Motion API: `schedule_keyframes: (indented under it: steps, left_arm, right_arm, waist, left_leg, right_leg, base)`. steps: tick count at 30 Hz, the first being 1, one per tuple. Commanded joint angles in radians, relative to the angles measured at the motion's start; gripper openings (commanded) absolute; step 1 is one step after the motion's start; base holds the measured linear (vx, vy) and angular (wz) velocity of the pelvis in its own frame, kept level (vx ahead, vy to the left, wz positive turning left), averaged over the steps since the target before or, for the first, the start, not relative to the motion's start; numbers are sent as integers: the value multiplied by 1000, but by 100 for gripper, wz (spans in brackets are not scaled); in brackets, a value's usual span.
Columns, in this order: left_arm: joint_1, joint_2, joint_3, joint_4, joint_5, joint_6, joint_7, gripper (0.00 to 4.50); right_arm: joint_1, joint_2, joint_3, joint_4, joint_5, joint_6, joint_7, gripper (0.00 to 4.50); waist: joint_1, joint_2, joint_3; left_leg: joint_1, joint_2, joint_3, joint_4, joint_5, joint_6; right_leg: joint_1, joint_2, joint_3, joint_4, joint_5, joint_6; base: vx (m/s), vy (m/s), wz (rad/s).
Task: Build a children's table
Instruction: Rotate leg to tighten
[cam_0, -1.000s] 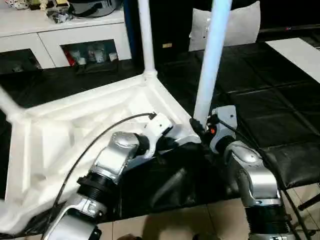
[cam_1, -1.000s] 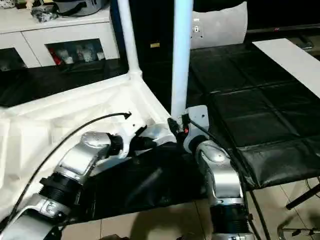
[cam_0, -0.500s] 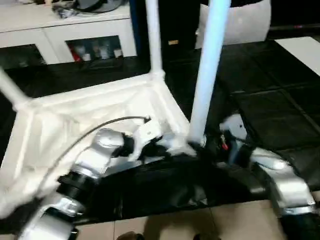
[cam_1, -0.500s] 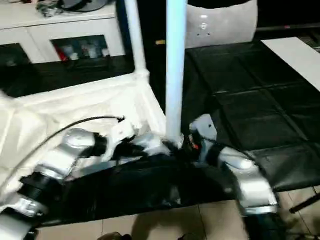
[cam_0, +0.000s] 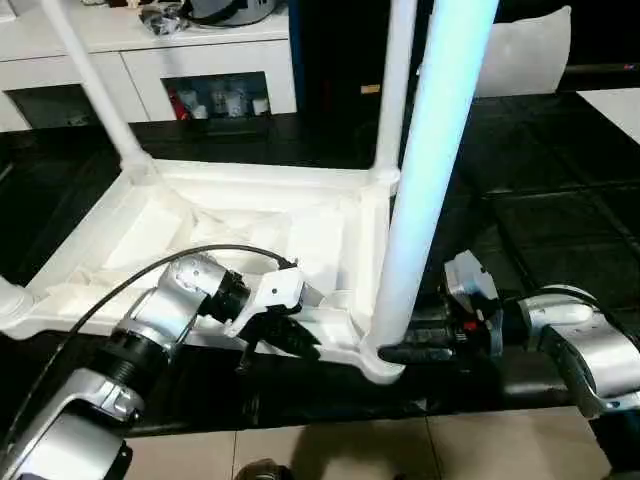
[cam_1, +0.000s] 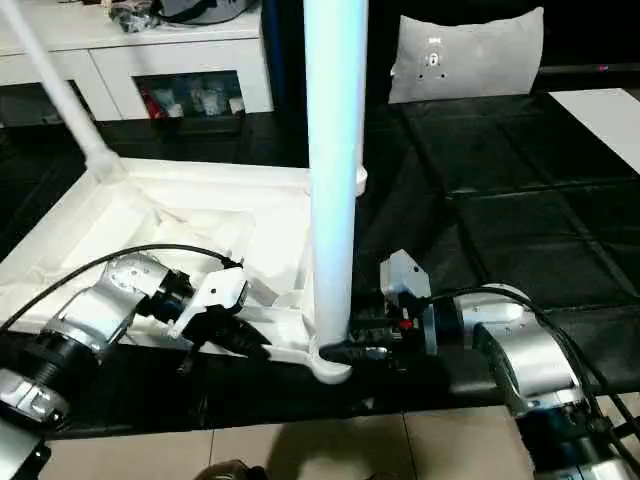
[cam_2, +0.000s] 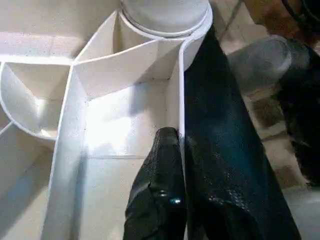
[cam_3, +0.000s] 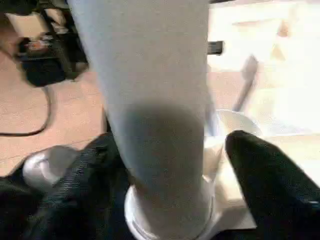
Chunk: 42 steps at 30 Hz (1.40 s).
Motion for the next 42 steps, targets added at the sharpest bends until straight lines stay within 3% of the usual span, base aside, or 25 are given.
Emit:
schedule_keyframes:
  steps: [1, 10, 11, 16, 20, 23, 24, 28, 29, 31, 33, 36, 42]
  left_arm:
    - [-34, 15, -49, -10, -22, -38, -76, 0]
    - [-62, 19, -99, 27, -42, -81, -77, 0]
    - [-66, 20, -105, 31, -45, -86, -77, 0]
    - [-69, 23, -111, 35, -47, -92, -77, 0]
    - [-67, 20, -105, 39, -52, -83, -77, 0]
    - [-49, 3, -53, 16, -65, -32, -65, 0]
    - [-44, -2, -41, 3, -73, -13, -43, 0]
    - [-23, -25, -13, -47, -81, 70, 73, 0]
    - [-16, -41, -3, -64, -81, 114, 122, 0]
    - [-5, -82, 20, -94, -85, 180, 213, 0]
    - [-3, -100, 29, -103, -84, 203, 244, 0]
    - [-9, -167, 53, -111, -66, 252, 355, 0]
    - [-27, -265, 88, -110, -40, 318, 527, 0]
  right_arm:
    - [-25, -17, 22, 6, 21, 14, 52, 327]
    - [-50, -10, 60, 47, 10, -8, 89, 260]
    - [-54, -6, 63, 51, 9, -13, 90, 225]
    - [-59, -4, 71, 50, 21, 1, 100, 198]
    - [-51, -7, 78, 29, 37, 31, 107, 195]
    - [-19, -3, 66, -18, 67, 87, 77, 194]
    - [-6, 4, 60, -38, 76, 111, 50, 194]
    - [41, 67, 43, -83, 48, 126, -107, 194]
    - [46, 104, 33, -78, 21, 121, -184, 194]
    - [52, 170, 21, -72, -19, 122, -312, 194]
    - [53, 194, 18, -73, -31, 130, -356, 194]
    - [52, 269, 15, -74, -63, 159, -477, 193]
    - [42, 372, 5, -64, -107, 187, -657, 193]
  waist:
    - [-1, -22, -71]
    - [5, -21, -69]
    - [5, -20, -68]
    - [5, -21, -68]
    - [6, -21, -69]
    - [7, -22, -67]
    - [9, -15, -64]
    - [8, -19, -62]
    - [5, -15, -57]
    - [-9, -19, -54]
    - [-31, -20, -47]
    - [-60, -20, -45]
    - [-70, -21, -47]
  left_leg:
    - [15, 50, -12, -71, -204, 82]
    - [17, 50, -10, -71, -209, 72]
    - [17, 51, -10, -72, -212, 69]
    - [16, 51, -10, -72, -212, 66]
    - [17, 52, -10, -72, -210, 65]
    - [17, 52, -10, -73, -202, 68]
    - [18, 52, -10, -74, -210, 66]
    - [19, 53, -11, -79, -232, 49]
    - [17, 49, -13, -80, -260, 38]
    - [17, 45, -16, -84, -286, 13]
    - [13, 38, -23, -90, -326, -5]
    - [17, 37, -23, -89, -349, -5]
    - [16, 34, -21, -87, -329, 22]
  right_leg:
    - [50, -55, 39, -63, -242, -237]
    - [47, -55, 40, -66, -261, -236]
    - [47, -55, 40, -67, -267, -235]
    - [48, -55, 40, -66, -262, -235]
    - [48, -55, 40, -66, -266, -233]
    - [48, -54, 41, -66, -262, -233]
    - [46, -55, 42, -69, -271, -231]
    - [44, -55, 43, -71, -300, -220]
    - [43, -56, 41, -75, -347, -209]
    - [42, -56, 39, -80, -414, -182]
    - [45, -55, 32, -91, -509, -139]
    - [37, -53, 34, -98, -518, -133]
    - [37, -50, 35, -105, -511, -119]
  base:
    - [0, 0, 0]
    - [0, 0, 0]
    - [0, 0, 0]
    - [0, 0, 0]
    - [0, 0, 0]
    - [0, 0, 0]
    - [0, 0, 0]
    - [0, 0, 0]
    - [0, 0, 0]
    - [0, 0, 0]
    - [0, 0, 0]
    - [0, 0, 0]
    - [0, 0, 0]
